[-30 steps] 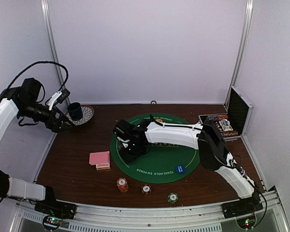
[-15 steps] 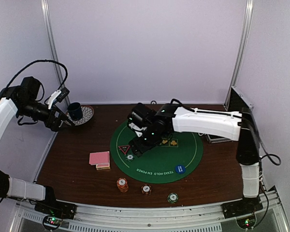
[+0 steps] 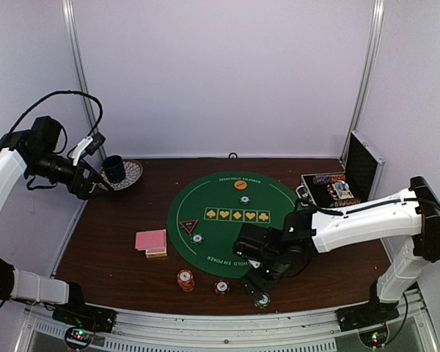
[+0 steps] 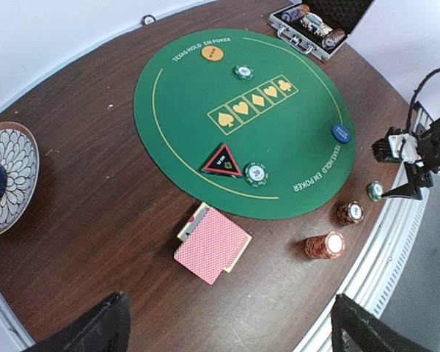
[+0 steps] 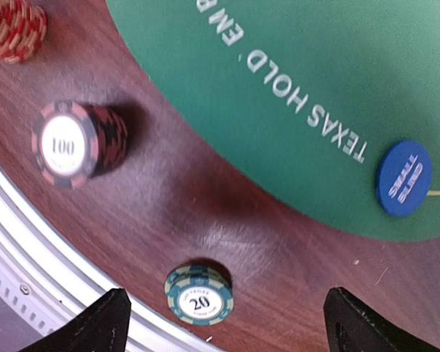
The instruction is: Distribute texas hold em gaming equipment
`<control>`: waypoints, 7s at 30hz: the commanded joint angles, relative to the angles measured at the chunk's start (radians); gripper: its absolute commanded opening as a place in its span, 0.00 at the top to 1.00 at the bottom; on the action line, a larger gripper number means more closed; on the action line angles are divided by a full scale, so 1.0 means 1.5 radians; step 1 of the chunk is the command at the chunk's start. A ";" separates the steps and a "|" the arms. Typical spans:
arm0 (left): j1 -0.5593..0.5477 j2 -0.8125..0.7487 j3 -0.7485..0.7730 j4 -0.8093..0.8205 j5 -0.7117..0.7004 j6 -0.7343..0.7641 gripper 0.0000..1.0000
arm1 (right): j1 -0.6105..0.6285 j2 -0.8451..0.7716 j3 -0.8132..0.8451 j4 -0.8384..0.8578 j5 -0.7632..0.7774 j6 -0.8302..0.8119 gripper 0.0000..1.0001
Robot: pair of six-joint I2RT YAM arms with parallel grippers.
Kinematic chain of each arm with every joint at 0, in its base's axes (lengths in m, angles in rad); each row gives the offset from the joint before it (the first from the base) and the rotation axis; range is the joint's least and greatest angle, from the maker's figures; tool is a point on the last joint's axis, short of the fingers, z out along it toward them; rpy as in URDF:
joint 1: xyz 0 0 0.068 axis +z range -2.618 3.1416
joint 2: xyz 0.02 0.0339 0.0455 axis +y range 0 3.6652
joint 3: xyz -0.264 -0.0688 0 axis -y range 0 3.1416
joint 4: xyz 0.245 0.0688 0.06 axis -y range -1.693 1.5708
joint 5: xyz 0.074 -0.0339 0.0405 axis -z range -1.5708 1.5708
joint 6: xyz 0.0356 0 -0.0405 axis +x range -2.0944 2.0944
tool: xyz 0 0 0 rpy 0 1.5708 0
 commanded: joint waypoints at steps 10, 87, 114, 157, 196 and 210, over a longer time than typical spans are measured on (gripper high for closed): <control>-0.004 -0.001 0.027 -0.005 -0.008 0.013 0.02 | 0.034 0.001 -0.082 0.081 -0.036 0.051 0.03; -0.004 0.000 0.031 -0.006 -0.005 0.013 0.02 | 0.023 -0.028 -0.139 0.080 -0.001 0.062 0.52; -0.003 -0.001 0.027 -0.006 0.003 0.013 0.03 | 0.026 -0.036 -0.112 0.058 -0.001 0.055 0.53; -0.004 -0.005 0.023 -0.005 -0.008 0.015 0.02 | -0.343 0.092 -0.065 0.131 0.030 -0.057 0.49; -0.004 -0.007 0.039 -0.025 -0.009 0.017 0.02 | 0.036 0.213 0.301 -0.041 -0.044 -0.135 0.08; -0.004 -0.007 0.036 -0.025 -0.016 0.025 0.03 | 0.034 0.255 0.291 -0.027 -0.039 -0.142 0.23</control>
